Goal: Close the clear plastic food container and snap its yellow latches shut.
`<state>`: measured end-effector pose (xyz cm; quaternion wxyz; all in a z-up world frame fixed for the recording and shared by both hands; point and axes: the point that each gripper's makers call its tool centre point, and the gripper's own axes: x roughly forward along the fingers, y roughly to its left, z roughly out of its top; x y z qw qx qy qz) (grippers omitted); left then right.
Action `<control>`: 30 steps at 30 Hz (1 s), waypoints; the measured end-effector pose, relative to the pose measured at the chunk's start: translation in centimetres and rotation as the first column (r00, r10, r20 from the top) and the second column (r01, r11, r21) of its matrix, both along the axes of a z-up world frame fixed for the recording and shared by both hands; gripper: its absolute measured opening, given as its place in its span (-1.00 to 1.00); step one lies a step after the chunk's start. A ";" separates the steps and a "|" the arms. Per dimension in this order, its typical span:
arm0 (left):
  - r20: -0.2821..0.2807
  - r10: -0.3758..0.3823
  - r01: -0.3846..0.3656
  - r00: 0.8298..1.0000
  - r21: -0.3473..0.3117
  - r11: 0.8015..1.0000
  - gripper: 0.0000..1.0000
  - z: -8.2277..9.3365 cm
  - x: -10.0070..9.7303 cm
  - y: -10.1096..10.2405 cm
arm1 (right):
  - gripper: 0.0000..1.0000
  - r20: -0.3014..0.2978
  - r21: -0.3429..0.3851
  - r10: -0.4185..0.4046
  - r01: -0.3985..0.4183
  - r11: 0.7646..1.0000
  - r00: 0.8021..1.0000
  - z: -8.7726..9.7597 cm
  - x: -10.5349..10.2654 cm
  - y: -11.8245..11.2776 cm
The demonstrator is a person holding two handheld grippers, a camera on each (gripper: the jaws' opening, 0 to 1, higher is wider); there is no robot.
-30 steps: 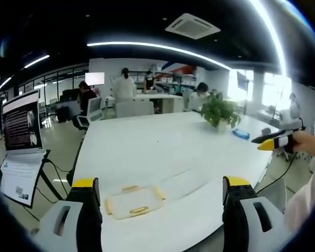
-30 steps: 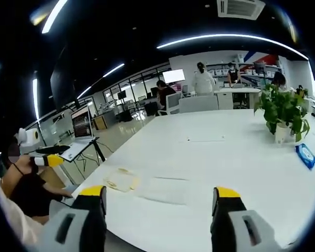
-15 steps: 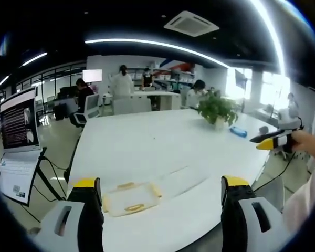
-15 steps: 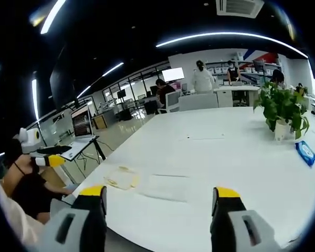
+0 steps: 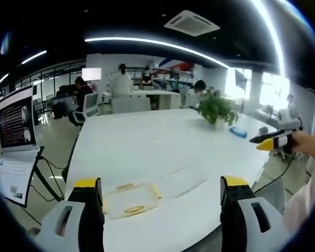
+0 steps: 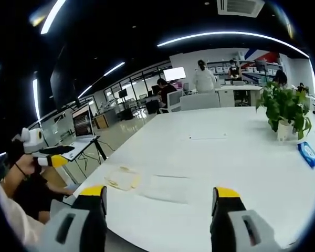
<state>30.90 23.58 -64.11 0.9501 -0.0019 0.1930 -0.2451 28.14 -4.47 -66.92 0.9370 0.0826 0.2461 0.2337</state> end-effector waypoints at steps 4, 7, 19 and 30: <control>0.000 -0.005 0.005 1.000 -0.006 1.000 0.86 -0.1 0.5 -0.2 | 0.65 -0.011 -0.003 0.002 -0.002 1.000 1.000 -0.4 0.1 0.0; -0.009 -0.009 0.009 1.000 -0.001 1.000 0.86 -0.4 0.7 -0.1 | 0.65 -0.020 -0.003 0.005 -0.005 1.000 1.000 -0.6 0.4 0.1; -0.044 0.008 -0.006 0.999 0.026 1.000 0.84 -2.1 1.5 1.6 | 0.64 -0.043 0.020 0.034 -0.033 0.999 0.998 -1.2 1.7 1.1; -0.072 0.034 -0.029 0.997 0.075 0.997 0.83 -3.4 3.3 4.2 | 0.64 -0.049 -0.006 0.106 -0.107 0.994 0.993 -1.5 4.3 3.1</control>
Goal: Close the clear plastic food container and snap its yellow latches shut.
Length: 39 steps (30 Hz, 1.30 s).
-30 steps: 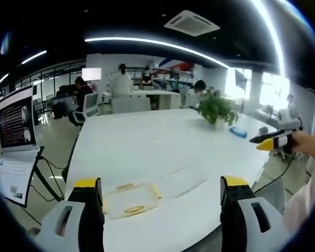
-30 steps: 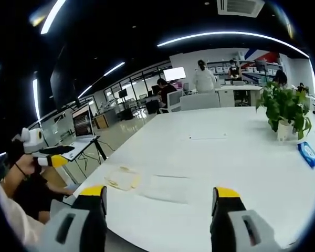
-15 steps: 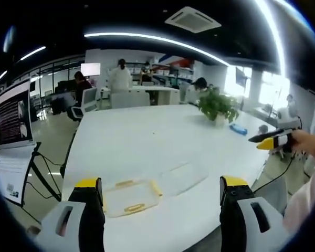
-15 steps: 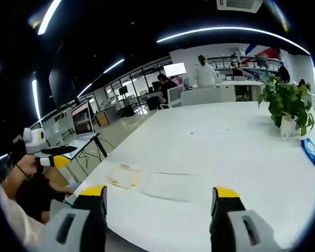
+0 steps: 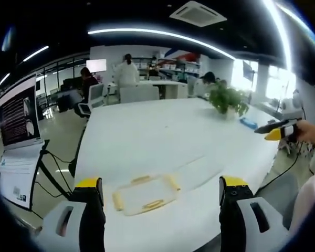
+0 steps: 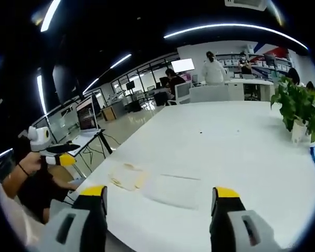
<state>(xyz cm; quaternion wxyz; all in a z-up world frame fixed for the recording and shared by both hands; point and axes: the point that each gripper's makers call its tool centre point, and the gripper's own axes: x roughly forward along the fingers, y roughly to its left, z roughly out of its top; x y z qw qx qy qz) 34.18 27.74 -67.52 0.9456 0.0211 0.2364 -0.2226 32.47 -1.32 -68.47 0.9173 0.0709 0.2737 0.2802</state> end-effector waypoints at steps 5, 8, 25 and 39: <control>-0.020 -0.032 0.033 0.999 0.035 0.999 0.83 -0.9 0.8 0.2 | 0.64 0.008 -0.033 0.052 -0.052 0.998 0.999 -0.4 1.2 1.5; -0.032 -0.060 0.062 0.998 0.057 0.996 0.83 -1.4 1.2 0.3 | 0.64 0.015 -0.050 0.090 -0.089 0.995 0.996 -0.6 1.9 2.7; -0.124 -0.125 0.137 0.984 0.091 0.986 0.80 -6.3 1.6 1.5 | 0.59 0.036 -0.132 0.327 -0.320 0.938 0.944 -3.2 4.9 9.8; -0.167 -0.162 0.183 0.972 0.112 0.977 0.81 -8.4 2.0 1.5 | 0.58 0.005 -0.152 0.388 -0.383 0.911 0.922 -4.7 4.5 11.3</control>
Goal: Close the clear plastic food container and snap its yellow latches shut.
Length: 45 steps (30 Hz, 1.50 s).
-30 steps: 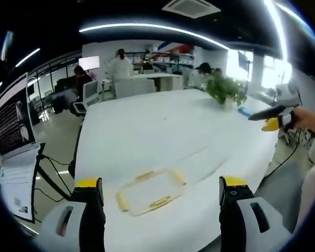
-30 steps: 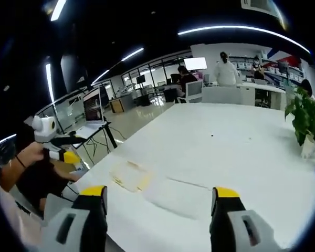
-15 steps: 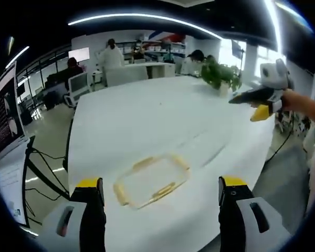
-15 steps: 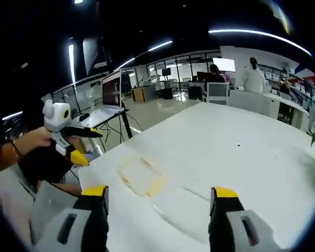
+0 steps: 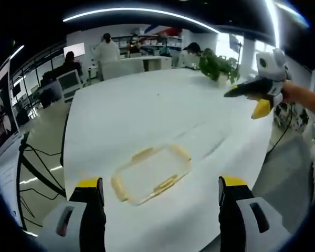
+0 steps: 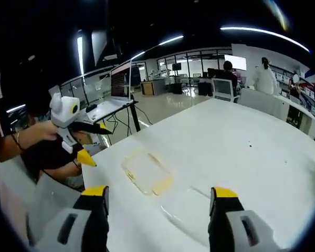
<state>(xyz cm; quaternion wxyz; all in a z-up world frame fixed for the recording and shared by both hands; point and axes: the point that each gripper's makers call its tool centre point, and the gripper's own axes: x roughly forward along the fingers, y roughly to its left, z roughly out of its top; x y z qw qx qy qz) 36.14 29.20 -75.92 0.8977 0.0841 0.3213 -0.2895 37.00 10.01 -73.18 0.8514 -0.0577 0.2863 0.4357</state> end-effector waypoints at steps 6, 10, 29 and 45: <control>-0.013 -0.022 0.022 1.000 0.019 1.000 0.80 -0.8 0.4 0.0 | 0.58 -0.006 -0.026 0.049 -0.049 0.998 0.999 -0.8 0.3 0.8; -0.023 -0.051 0.052 0.998 0.047 0.998 0.80 -1.4 0.7 0.2 | 0.56 -0.008 -0.042 0.089 -0.089 0.995 0.996 -1.1 0.7 1.6; -0.071 -0.161 0.169 0.984 0.139 0.976 0.80 -4.1 1.9 1.2 | 0.52 -0.031 -0.122 0.300 -0.302 0.946 0.953 -3.6 2.5 5.7; -0.203 -0.283 0.330 0.938 0.261 0.907 0.76 -8.6 3.8 3.3 | 0.35 -0.062 -0.187 0.449 -0.452 0.872 0.892 -7.1 3.7 8.3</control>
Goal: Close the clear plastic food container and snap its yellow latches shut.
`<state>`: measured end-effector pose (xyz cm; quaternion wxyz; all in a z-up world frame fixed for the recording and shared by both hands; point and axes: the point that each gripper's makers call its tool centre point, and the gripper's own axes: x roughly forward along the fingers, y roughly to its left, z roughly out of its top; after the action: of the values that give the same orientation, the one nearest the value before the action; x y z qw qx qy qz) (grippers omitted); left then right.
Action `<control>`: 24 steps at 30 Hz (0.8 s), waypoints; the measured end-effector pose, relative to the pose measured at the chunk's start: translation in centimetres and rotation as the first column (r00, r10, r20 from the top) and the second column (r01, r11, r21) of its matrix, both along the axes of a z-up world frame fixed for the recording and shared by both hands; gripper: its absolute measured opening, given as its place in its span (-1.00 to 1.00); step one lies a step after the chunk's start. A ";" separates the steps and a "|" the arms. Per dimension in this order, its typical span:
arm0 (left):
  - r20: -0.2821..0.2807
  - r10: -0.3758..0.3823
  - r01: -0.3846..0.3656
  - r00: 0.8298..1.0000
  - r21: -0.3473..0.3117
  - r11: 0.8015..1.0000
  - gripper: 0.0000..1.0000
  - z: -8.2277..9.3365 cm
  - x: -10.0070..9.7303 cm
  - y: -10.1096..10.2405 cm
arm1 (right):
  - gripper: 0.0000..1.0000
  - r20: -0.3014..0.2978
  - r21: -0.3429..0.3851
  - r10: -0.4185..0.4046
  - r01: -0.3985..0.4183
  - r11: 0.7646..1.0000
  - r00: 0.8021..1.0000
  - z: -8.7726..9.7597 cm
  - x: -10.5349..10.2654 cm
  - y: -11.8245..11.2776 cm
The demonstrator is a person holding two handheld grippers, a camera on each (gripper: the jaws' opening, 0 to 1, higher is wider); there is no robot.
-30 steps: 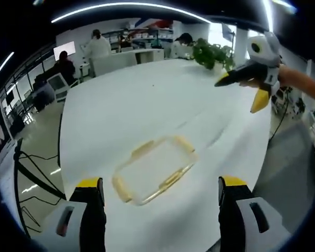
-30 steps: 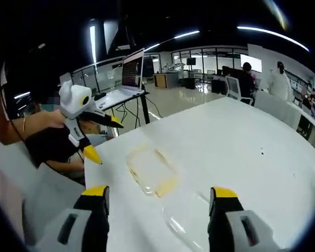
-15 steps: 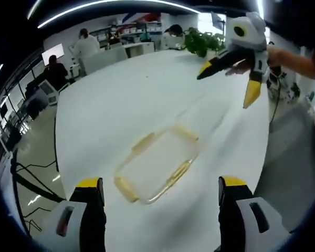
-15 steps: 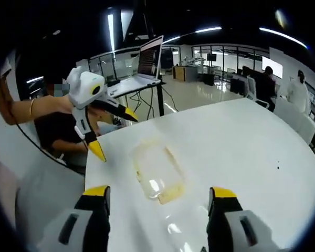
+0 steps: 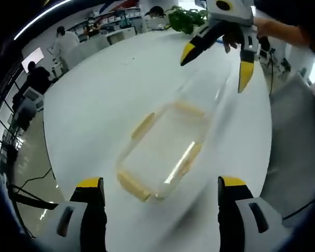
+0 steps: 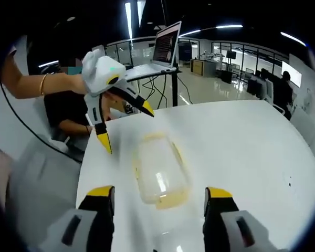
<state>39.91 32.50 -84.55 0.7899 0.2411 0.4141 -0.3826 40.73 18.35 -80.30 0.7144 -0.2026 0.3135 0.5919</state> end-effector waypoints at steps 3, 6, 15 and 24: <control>-0.016 -0.026 0.026 1.000 0.018 0.999 0.74 -0.4 0.0 0.3 | 0.31 -0.002 -0.022 0.025 -0.025 0.999 1.000 -0.8 0.0 0.2; -0.030 -0.060 0.062 0.998 0.053 0.997 0.74 -1.2 0.2 0.8 | 0.30 0.001 -0.053 0.052 -0.051 0.997 0.999 -1.7 -0.1 0.4; -0.042 -0.173 0.176 0.984 0.093 0.980 0.69 -2.4 1.3 1.2 | 0.28 -0.004 -0.137 0.103 -0.103 0.985 0.995 -4.1 -0.2 0.3; -0.116 -0.345 0.360 0.931 0.156 0.920 0.39 -3.7 1.1 2.1 | 0.27 -0.028 -0.187 0.117 -0.120 0.975 0.993 -5.4 0.2 0.8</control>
<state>41.04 34.60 -88.27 0.6652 0.3636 0.4293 -0.4909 40.94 19.11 -85.73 0.6528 -0.2826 0.3612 0.6030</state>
